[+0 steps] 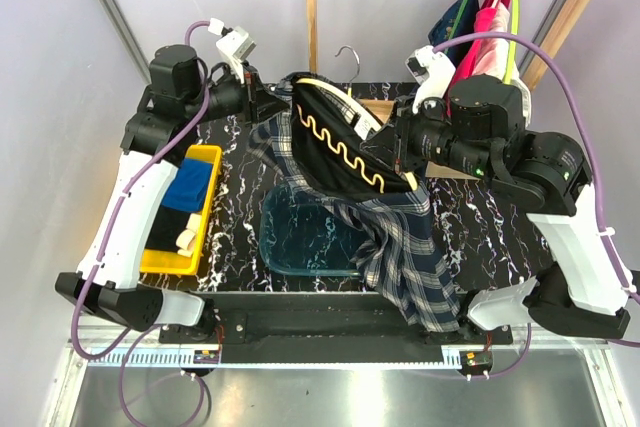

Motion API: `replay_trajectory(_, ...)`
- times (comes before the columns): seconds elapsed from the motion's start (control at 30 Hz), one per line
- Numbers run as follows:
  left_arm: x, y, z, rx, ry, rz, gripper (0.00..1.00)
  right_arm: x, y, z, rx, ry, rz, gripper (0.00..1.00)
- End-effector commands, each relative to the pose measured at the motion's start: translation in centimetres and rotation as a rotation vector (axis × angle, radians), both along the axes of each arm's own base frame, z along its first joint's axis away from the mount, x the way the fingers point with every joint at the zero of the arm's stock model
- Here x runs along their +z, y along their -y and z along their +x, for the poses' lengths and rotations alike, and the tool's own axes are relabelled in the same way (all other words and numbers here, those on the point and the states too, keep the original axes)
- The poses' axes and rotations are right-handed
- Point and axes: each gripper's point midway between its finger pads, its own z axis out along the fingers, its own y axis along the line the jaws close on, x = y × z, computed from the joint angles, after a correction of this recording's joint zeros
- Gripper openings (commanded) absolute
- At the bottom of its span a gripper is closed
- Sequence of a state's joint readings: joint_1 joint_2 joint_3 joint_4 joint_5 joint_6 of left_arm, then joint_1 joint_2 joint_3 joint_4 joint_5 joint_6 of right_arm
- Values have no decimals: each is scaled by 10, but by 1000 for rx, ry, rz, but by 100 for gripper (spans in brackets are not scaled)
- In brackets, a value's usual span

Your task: Remove the skirt from the hanger

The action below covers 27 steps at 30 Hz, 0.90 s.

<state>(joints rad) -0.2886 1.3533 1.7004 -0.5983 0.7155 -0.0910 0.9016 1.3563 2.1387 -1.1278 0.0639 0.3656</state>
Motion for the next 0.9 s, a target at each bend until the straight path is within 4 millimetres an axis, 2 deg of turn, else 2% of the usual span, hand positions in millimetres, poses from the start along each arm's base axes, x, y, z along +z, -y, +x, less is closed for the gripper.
replay_trajectory(0.0,16,-15,21,97,139,73,14,50,8,-17,25,79,145,0)
replay_trajectory(0.1,18,-25,30,163,169,105,14,51,21,-29,32,57,141,0)
replay_trajectory(0.2,17,-33,42,210,167,117,14,52,28,-52,104,32,153,0)
replay_trajectory(0.23,18,-36,46,222,166,116,14,53,28,-67,165,16,167,0)
replay_trajectory(0.27,14,-42,55,246,147,117,13,47,30,-74,188,-8,156,0)
replay_trajectory(0.3,22,-45,59,259,160,107,13,41,29,-81,214,-45,156,0)
replay_trajectory(0.33,22,-48,64,271,153,104,13,41,27,-96,282,-80,170,0)
replay_trajectory(0.43,36,-58,81,310,173,92,13,23,20,-118,374,-213,164,0)
replay_trajectory(0.57,39,-54,88,295,171,81,14,26,27,-120,353,-206,167,0)
replay_trajectory(0.6,37,-54,90,295,167,83,14,44,36,-123,351,-145,196,0)
replay_trajectory(0.67,28,-57,97,321,149,97,13,52,48,-122,310,-114,186,0)
replay_trajectory(0.7,23,-64,103,360,148,119,11,75,65,-130,300,-45,243,0)
replay_trajectory(0.73,19,-68,106,375,147,133,11,80,70,-127,267,-28,247,0)
replay_trajectory(0.77,12,-76,111,397,138,151,11,84,80,-130,246,-14,257,0)
replay_trajectory(0.83,0,-83,115,409,118,169,10,106,104,-137,197,63,339,0)
replay_trajectory(0.87,-14,-86,116,411,97,188,10,126,109,-138,190,126,409,0)
